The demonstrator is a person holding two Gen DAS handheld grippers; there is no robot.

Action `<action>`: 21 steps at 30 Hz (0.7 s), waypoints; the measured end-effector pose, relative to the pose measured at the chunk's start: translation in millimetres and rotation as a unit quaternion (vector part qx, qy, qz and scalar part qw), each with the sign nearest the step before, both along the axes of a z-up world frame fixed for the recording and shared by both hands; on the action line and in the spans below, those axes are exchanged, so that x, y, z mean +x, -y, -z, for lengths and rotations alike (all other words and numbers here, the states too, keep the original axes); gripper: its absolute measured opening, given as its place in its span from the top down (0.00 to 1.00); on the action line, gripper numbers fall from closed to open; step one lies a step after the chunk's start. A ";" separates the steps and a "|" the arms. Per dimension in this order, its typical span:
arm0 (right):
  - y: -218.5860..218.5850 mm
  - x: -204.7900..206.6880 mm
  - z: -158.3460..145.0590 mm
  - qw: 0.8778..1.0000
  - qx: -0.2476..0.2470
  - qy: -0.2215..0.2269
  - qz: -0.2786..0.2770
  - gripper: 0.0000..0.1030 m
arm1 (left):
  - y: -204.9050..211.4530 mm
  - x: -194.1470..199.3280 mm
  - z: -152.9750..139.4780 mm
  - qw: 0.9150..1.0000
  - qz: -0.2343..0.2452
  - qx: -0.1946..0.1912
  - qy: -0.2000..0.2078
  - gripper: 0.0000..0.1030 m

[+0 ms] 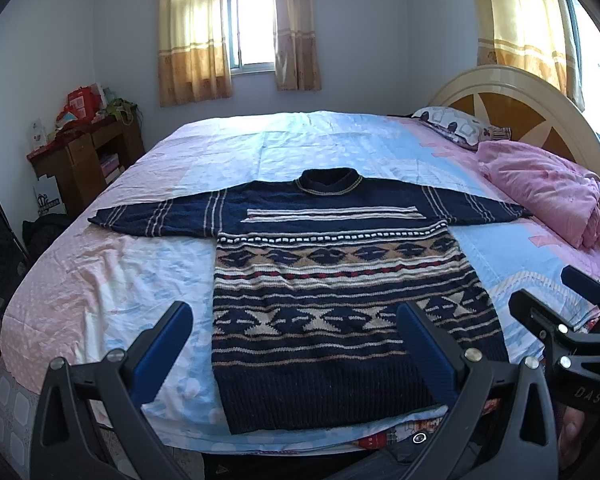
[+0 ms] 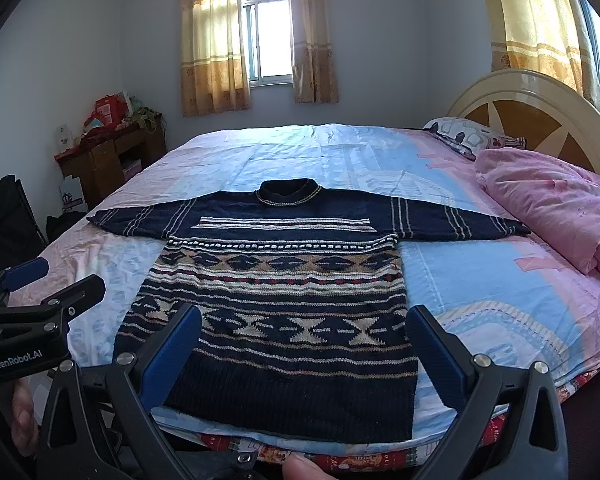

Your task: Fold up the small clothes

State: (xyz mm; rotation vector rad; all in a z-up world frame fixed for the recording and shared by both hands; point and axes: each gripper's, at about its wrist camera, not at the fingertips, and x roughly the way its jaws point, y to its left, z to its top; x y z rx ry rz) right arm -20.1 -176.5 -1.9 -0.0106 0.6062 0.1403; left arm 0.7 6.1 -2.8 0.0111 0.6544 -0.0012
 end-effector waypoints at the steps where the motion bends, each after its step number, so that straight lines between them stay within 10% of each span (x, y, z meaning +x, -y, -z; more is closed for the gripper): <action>1: -0.1 0.0 0.0 1.000 0.000 0.000 0.000 0.01 | -0.2 0.8 0.7 1.000 0.000 0.001 0.000 0.00; 21: -0.7 1.1 -0.7 1.000 0.000 -0.005 -0.003 0.01 | -1.0 1.0 1.1 1.000 0.001 0.000 -0.001 0.00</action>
